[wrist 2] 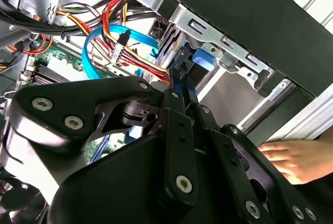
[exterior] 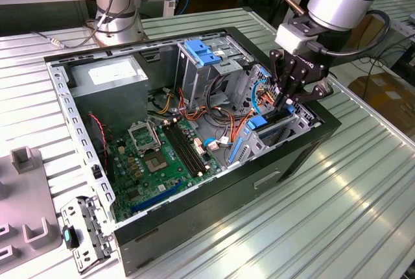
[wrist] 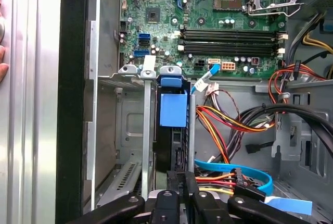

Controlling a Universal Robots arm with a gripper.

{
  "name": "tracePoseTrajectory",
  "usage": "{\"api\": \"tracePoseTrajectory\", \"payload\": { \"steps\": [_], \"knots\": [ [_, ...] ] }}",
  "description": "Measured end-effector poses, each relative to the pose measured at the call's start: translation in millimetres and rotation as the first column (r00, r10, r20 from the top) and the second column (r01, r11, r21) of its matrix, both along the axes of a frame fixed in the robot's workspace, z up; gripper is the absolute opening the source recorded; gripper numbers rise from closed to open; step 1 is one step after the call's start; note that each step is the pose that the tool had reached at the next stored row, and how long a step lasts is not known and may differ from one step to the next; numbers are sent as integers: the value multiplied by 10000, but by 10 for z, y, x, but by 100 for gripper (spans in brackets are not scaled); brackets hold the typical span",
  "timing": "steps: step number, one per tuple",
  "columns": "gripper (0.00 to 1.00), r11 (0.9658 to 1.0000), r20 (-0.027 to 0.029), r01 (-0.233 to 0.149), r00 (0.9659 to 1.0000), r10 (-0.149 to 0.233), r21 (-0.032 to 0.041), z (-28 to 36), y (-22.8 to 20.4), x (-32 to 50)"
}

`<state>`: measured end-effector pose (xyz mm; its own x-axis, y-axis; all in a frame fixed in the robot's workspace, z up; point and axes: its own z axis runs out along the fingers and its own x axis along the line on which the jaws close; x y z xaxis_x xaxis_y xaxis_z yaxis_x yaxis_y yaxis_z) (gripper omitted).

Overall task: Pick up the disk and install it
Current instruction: 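Insert the first disk wire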

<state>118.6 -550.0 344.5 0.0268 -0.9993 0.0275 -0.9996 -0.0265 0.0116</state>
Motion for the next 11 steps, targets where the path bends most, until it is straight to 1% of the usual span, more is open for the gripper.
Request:
{"api": "tracePoseTrajectory", "payload": {
  "steps": [1, 2, 7, 9, 10, 11],
  "knots": [
    [16, 10000, -4, 1, 10000, -1, -1, -19, -2, 0],
    [16, 10000, -4, 1, 10000, -1, -3, -25, -2, 0],
    [16, 10000, -5, 1, 10000, -1, 0, -28, -3, 0],
    [18, 10000, -4, 0, 10000, 0, 2, 2, -3, 0],
    [24, 10000, -4, 0, 10000, 0, -1, 41, -3, 0],
    [24, 10000, -4, 0, 10000, 0, -1, 65, -3, 0]
  ]
}}
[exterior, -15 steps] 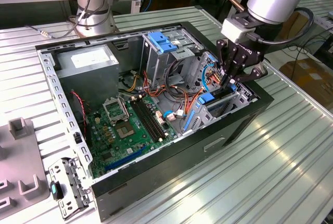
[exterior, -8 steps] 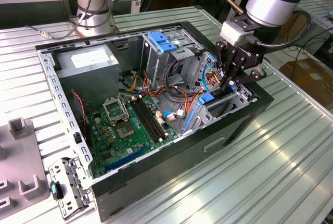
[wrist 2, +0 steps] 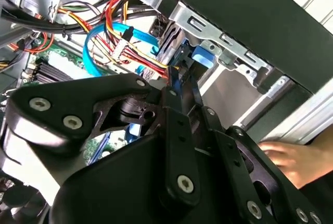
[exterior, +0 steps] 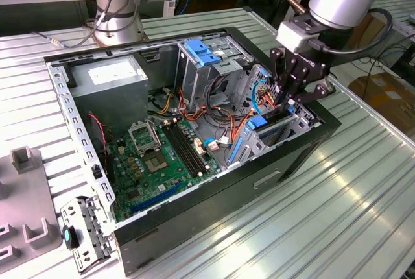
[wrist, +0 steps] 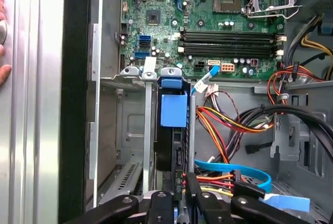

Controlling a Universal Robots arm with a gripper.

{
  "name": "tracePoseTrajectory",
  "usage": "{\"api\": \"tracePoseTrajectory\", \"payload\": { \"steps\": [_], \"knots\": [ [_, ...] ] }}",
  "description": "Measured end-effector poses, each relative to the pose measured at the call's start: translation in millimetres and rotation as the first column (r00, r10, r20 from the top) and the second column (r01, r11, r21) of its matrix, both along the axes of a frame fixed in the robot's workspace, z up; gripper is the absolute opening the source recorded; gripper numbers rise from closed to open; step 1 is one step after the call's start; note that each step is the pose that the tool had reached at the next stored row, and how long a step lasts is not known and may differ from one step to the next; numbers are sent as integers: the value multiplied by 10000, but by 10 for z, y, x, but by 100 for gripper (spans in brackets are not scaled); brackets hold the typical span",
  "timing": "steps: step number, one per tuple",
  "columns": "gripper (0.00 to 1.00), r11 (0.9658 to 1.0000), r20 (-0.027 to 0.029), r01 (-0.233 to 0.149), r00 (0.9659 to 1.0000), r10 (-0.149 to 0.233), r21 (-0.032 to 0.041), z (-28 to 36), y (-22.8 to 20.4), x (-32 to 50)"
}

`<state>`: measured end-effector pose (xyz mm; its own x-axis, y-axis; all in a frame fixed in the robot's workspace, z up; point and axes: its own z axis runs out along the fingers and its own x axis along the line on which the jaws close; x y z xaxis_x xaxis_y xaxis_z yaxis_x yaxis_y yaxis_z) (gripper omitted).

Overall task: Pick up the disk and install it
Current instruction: 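Insert the first disk wire, then insert the second disk wire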

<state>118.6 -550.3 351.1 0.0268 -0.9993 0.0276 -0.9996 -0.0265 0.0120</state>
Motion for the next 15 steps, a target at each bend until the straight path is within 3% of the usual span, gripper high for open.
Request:
{"api": "tracePoseTrajectory", "payload": {
  "steps": [3, 4, 6, 15],
  "knots": [
    [24, 10000, 0, 0, 10000, 0, 3, 4, 0, 0],
    [16, 10000, 0, 1, 10000, -1, 0, 7, 0, 0],
    [11, 10000, 0, 0, 10000, 0, 1, 9, 0, 0],
    [11, 10000, 0, 0, 10000, 0, 0, 19, 0, 0]
  ]
}}
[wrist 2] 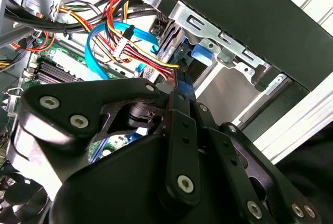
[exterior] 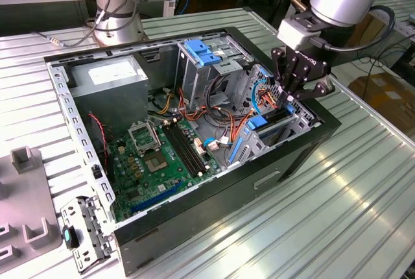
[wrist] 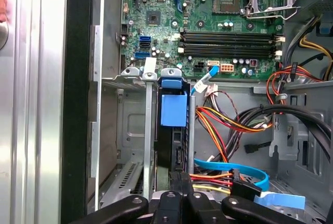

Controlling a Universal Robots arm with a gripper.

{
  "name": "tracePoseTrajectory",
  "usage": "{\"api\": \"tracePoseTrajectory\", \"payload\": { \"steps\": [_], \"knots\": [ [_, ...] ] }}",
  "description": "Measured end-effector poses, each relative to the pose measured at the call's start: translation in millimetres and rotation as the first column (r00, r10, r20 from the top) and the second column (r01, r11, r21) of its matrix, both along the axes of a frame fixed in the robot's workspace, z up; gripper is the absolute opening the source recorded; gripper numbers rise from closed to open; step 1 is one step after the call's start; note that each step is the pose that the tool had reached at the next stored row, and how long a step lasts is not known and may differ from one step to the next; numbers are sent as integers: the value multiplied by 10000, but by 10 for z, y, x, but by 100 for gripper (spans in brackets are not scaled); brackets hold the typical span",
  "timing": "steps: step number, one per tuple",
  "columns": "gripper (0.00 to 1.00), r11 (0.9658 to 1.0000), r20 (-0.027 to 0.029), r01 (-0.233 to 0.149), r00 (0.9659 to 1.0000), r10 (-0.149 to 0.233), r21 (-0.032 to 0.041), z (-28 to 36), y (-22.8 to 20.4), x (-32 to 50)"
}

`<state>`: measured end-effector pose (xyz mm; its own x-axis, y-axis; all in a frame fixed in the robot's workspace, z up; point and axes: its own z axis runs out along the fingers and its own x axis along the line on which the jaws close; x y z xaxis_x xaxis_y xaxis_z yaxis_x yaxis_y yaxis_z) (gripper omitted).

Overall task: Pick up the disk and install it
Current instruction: 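Insert the second disk wire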

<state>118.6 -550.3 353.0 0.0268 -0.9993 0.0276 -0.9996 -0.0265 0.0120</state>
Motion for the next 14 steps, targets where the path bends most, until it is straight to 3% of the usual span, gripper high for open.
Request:
{"api": "tracePoseTrajectory", "payload": {
  "steps": [4, 11, 14],
  "knots": [
    [11, 10000, 0, -1, 10000, 1, -1, 4, 0, -6],
    [11, 10000, 0, 0, 10000, 0, 3, 8, -1, -103],
    [11, 10000, 0, 0, 10000, 0, 13, 132, 0, -103]
  ]
}}
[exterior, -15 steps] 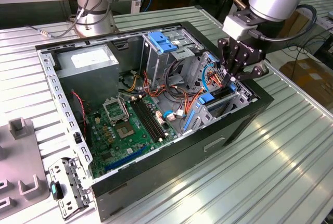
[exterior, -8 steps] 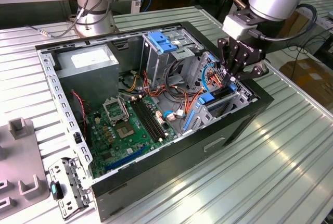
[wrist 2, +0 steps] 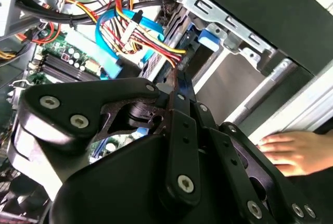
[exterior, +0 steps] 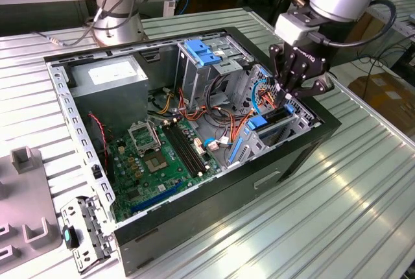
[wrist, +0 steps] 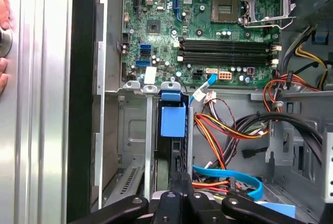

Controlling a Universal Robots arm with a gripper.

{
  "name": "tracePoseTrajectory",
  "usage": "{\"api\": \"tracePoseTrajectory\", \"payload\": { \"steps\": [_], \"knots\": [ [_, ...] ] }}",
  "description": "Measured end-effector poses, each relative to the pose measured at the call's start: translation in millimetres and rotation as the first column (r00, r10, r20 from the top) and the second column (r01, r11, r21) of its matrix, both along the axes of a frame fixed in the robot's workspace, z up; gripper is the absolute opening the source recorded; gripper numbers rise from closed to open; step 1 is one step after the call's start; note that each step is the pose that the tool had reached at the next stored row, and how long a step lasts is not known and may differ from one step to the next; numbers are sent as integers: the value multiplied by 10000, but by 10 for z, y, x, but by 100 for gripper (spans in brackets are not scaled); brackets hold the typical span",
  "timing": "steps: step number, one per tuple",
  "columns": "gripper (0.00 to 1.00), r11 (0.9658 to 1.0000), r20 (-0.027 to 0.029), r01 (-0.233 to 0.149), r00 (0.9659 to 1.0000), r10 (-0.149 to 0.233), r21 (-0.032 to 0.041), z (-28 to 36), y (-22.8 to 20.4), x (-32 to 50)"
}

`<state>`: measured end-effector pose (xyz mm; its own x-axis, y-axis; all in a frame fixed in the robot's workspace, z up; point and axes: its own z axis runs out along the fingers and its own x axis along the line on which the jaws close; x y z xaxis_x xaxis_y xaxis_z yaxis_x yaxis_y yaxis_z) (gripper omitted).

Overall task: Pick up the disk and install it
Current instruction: 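Insert the second disk wire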

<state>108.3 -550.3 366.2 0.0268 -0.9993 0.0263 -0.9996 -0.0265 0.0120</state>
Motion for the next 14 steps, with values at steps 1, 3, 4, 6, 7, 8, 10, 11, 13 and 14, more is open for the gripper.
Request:
{"api": "tracePoseTrajectory", "payload": {
  "steps": [1, 3, 4, 6, 7, 8, 10, 11, 13, 14],
  "knots": [
    [11, 10000, 0, 1, 10000, -1, -1, 58, 1, 0],
    [11, 10000, -1, 1, 10000, -1, -2, 136, 3, 0],
    [11, 10000, -2, 1, 10000, -1, -1, 164, 6, 0],
    [11, 10000, -9, 1, 10000, -1, -3, 220, 16, 1],
    [11, 10000, -86, 0, 10000, 0, -8, 252, 59, 7],
    [11, 10000, -123, -1, 9999, 1, -6, 262, 88, 11],
    [11, 10000, -169, -4, 9999, 3, -7, 272, 131, 18],
    [11, 10000, -173, -2, 9998, 2, -7, 276, 157, 19],
    [11, 10000, -180, -5, 9998, 4, -9, 288, 203, 26],
    [11, 10000, -182, -4, 9998, 4, -8, 292, 223, 28]
  ]
}}
